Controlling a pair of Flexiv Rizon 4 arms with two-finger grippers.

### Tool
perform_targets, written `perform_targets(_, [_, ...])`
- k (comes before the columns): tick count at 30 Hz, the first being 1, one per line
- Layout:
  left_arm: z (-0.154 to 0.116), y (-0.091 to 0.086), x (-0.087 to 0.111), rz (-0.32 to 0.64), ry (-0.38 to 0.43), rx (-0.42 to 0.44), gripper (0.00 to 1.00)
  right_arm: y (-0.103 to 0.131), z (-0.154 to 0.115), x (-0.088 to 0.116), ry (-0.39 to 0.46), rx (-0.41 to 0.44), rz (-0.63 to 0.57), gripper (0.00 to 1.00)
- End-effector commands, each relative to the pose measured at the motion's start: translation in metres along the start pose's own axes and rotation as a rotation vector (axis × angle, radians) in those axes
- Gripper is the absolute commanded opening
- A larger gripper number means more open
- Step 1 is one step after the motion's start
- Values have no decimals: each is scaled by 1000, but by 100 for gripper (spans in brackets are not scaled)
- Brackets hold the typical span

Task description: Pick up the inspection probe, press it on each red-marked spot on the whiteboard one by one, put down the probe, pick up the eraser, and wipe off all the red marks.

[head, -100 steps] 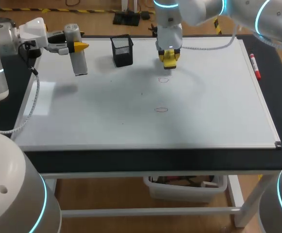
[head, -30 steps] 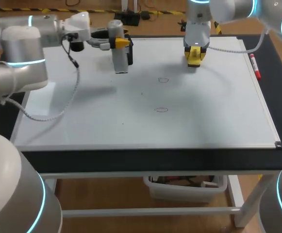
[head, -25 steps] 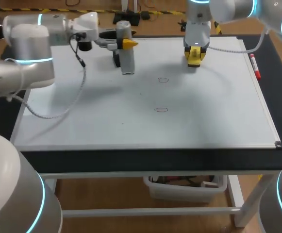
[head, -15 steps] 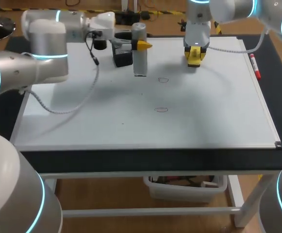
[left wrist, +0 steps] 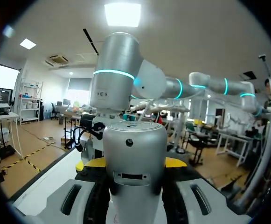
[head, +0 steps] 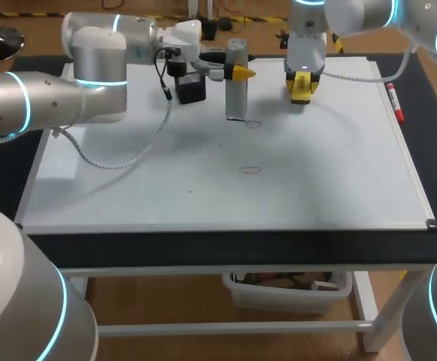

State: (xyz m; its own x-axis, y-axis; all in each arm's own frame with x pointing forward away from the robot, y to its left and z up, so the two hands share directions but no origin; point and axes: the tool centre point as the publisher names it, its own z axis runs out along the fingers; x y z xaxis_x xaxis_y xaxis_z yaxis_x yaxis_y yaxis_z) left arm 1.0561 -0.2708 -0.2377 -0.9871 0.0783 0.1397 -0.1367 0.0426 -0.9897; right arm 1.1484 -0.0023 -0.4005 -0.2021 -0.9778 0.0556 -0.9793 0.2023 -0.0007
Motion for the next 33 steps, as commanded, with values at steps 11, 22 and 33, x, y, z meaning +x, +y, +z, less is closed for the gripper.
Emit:
perform_targets(11, [25,19,-24,-21,105,25,0,-1,-2,1,4,0,-2,0])
perform_targets(22, [37,28,-27,-25,130,23,0,-1,-2,1,4,0,-2,0])
perform_targets(33, [38,36,-29,-20,124,21,0,-1,-2,1,4,0,-2,0])
